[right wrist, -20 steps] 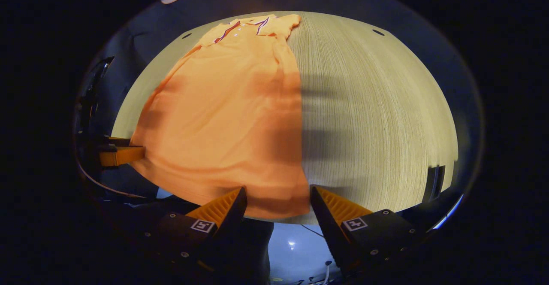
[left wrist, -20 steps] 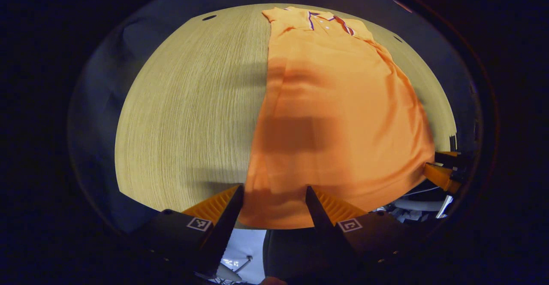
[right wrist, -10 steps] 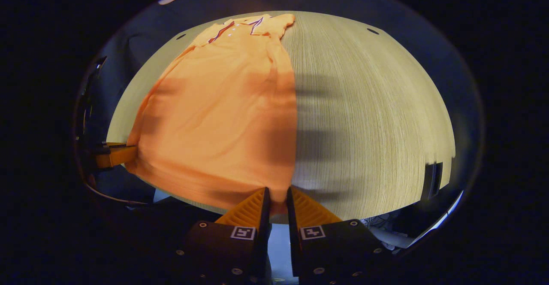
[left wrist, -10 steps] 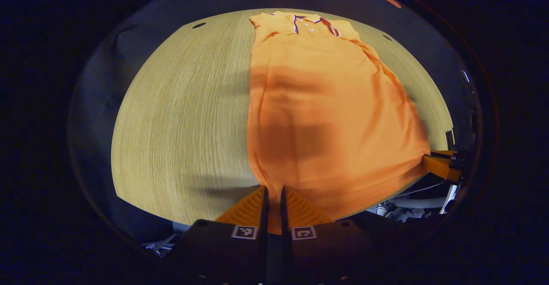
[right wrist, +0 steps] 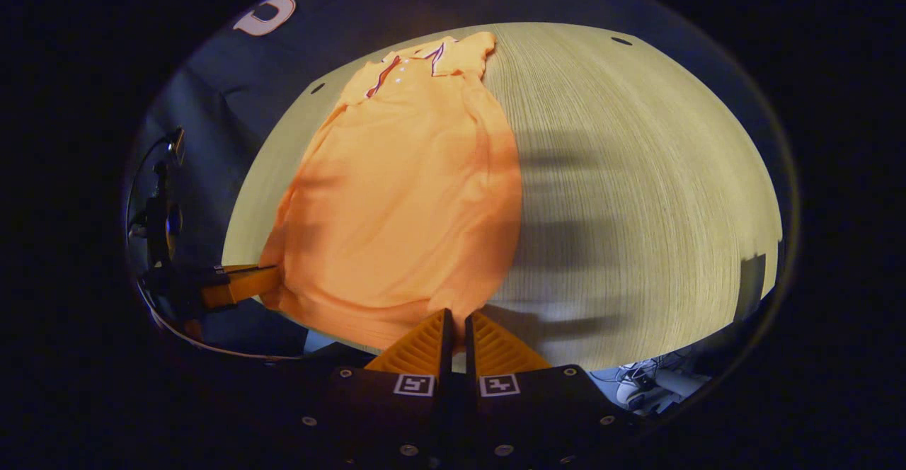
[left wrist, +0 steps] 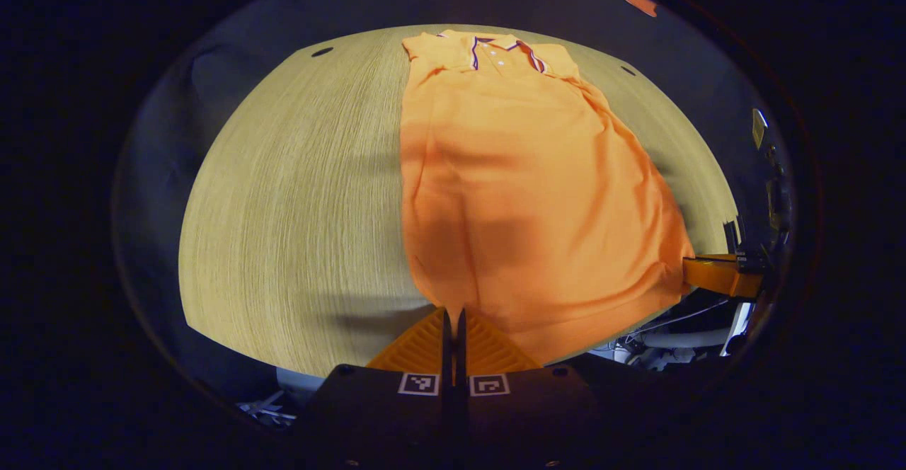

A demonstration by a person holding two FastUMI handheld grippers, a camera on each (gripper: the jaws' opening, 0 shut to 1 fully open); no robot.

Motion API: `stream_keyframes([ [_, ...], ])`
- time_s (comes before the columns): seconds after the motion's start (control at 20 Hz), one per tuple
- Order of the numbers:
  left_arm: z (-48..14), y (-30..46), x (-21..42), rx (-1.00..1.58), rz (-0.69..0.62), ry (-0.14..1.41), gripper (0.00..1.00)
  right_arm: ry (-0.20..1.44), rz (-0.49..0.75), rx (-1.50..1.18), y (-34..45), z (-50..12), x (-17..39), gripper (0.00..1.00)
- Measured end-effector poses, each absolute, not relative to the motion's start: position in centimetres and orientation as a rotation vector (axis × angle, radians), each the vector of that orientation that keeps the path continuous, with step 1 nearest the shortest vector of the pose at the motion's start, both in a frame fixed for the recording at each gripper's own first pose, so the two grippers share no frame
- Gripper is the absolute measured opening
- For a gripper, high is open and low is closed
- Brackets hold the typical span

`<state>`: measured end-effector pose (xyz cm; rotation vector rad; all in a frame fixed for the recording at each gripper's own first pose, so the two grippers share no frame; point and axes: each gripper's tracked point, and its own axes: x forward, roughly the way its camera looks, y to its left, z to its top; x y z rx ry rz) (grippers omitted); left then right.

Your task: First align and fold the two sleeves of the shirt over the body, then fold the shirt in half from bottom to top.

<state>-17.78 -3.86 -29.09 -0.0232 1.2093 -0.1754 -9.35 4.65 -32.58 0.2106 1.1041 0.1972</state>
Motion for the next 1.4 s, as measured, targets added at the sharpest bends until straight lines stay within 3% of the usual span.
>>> stream_keyframes([
  [0.55,-25.1,-4.9,-13.7,-0.052,-0.165,1.096,0.01,0.997,0.285,0.360,6.3,-28.5,-6.3,0.08],
  [0.6,-25.0,-5.0,-13.5,-0.056,-0.163,1.090,0.01,0.989,0.294,0.362,6.4,-28.4,-6.3,0.02],
  [0.65,-25.0,-5.1,-13.5,-0.055,-0.163,1.091,0.01,0.997,0.306,0.317,6.4,-29.3,-6.0,0.04],
  [1.05,-24.9,-5.2,-13.6,-0.070,-0.145,1.094,0.01,1.016,0.287,0.348,6.3,-30.0,-6.0,0.00],
  [1.4,-22.3,-5.3,-9.8,-0.083,-0.139,1.017,0.01,0.905,0.291,0.365,5.7,-26.2,-2.2,0.00],
])
